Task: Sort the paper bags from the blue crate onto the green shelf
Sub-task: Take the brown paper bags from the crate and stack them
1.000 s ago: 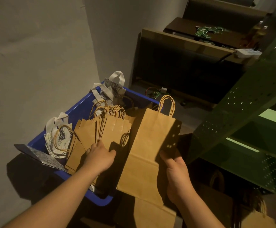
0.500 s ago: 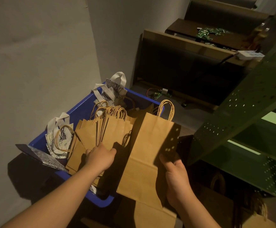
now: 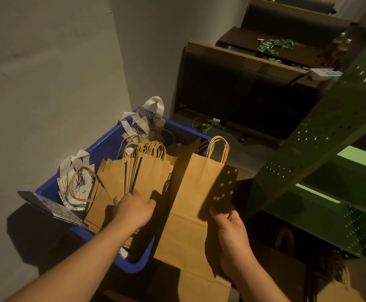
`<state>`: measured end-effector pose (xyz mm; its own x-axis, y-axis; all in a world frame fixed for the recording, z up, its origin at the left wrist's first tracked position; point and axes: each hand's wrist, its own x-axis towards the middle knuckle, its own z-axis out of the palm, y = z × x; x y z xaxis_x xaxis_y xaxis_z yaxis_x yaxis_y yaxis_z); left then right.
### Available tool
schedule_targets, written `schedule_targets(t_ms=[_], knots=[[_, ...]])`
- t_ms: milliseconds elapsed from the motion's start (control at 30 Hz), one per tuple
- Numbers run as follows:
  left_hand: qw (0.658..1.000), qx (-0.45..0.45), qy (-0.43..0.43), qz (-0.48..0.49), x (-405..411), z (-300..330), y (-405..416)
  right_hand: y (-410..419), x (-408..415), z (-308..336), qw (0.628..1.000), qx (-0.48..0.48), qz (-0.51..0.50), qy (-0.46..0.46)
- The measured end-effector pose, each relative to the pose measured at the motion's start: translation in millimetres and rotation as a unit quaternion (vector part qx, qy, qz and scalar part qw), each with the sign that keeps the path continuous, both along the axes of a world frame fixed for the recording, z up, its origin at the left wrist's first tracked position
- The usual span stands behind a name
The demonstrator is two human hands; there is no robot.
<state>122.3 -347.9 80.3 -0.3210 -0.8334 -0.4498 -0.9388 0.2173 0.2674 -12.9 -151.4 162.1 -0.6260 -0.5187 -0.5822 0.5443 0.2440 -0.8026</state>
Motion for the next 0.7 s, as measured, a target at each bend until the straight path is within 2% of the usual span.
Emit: schedule_targets(t_ms=[300, 500, 700], knots=[[0.999, -0.023, -0.008, -0.021, 1.2, 3.1, 4.0, 13.5, -4.0, 1.7, 1.0, -0.008, 0.015, 0.013], [1.0, -0.017, 0.009, 0.007, -2.0, 3.2, 9.6, 18.4, -6.0, 0.9, 1.0, -0.007, 0.008, 0.007], [0.999, -0.023, -0.026, -0.001, -1.2, -2.9, 9.9, 22.7, -6.8, -3.6, 1.0, -0.008, 0.009, 0.01]])
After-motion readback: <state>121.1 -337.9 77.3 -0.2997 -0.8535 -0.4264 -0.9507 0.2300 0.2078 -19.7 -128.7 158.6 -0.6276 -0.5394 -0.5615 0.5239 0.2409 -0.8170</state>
